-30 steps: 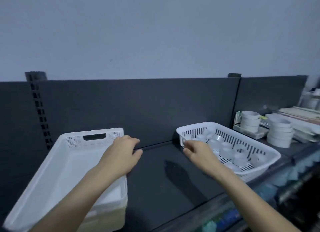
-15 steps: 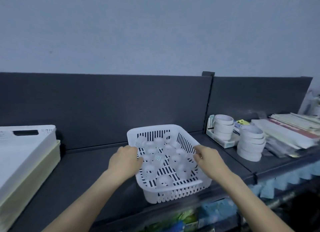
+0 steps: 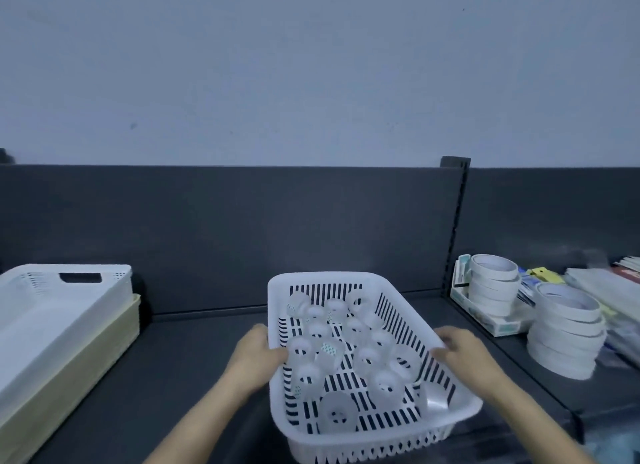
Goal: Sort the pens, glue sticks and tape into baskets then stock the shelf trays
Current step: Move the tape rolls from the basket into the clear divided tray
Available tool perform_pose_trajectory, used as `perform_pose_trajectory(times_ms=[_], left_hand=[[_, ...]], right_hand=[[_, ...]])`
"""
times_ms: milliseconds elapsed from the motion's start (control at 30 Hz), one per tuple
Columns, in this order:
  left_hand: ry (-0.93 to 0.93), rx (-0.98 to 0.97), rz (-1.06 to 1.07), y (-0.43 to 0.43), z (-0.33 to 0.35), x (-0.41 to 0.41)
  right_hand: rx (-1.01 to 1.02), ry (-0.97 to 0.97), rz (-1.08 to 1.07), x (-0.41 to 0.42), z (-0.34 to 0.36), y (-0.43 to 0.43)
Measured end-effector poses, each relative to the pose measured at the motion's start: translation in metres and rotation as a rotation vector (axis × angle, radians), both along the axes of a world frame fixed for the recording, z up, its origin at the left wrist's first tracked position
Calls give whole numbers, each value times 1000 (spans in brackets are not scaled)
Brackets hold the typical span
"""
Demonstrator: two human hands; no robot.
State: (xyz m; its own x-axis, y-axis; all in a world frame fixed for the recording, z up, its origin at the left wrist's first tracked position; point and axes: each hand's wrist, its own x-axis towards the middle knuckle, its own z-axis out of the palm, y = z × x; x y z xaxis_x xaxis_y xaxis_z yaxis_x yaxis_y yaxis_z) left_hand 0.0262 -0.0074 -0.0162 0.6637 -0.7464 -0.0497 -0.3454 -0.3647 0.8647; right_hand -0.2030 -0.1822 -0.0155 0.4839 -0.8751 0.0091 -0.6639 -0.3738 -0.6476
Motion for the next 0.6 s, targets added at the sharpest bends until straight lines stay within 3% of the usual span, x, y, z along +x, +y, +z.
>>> perform_pose_trajectory(times_ms=[300, 600], left_hand=[[-191, -80, 323, 61, 37, -32], [-226, -140, 712, 198, 66, -89]], right_hand=[[16, -296, 194, -5, 22, 22], [109, -343, 583, 21, 68, 101]])
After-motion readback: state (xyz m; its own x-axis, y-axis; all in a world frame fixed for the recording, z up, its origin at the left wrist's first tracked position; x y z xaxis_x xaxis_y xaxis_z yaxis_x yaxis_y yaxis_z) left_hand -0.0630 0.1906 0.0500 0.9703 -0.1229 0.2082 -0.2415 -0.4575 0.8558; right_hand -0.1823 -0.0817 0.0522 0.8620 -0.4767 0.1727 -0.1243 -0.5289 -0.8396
